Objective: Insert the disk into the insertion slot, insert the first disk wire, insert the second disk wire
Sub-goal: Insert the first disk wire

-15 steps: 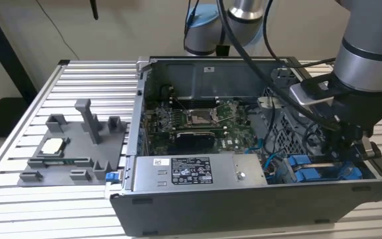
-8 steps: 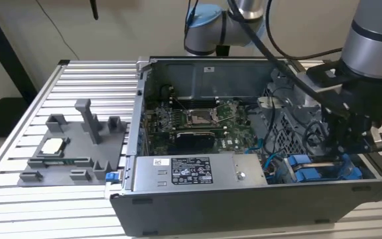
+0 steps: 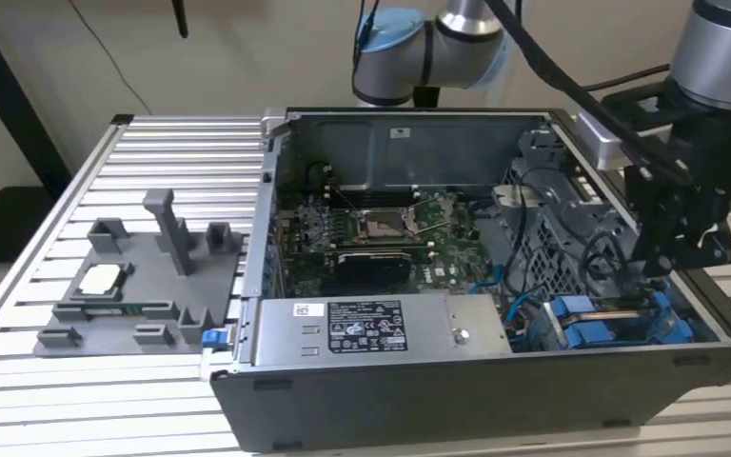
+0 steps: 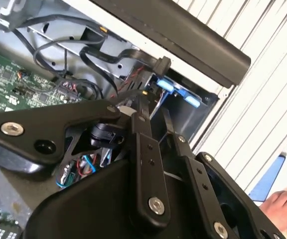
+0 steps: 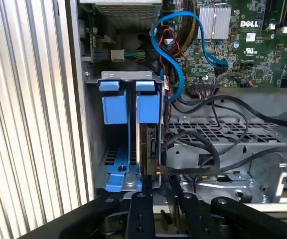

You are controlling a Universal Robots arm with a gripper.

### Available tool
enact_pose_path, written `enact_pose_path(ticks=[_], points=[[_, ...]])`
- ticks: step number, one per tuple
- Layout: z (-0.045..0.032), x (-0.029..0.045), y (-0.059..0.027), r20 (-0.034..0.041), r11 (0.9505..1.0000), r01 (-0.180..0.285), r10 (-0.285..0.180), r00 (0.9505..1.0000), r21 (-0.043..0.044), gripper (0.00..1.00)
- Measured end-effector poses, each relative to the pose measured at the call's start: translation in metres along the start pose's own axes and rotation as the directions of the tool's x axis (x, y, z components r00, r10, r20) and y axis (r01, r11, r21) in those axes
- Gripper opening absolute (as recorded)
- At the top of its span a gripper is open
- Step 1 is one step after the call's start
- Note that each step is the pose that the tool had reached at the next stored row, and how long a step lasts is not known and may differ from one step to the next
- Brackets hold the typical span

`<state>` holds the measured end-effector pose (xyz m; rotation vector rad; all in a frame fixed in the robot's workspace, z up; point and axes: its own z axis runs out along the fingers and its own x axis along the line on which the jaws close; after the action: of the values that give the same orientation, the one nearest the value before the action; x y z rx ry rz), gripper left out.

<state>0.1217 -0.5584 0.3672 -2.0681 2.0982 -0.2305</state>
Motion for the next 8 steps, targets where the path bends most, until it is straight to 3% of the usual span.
enact_pose_path(ticks=[8], points=[[0.0034,-0.0137,-0.0135,-0.0001,1.0,0.0,0.0,1.0,-0.001,0.27]])
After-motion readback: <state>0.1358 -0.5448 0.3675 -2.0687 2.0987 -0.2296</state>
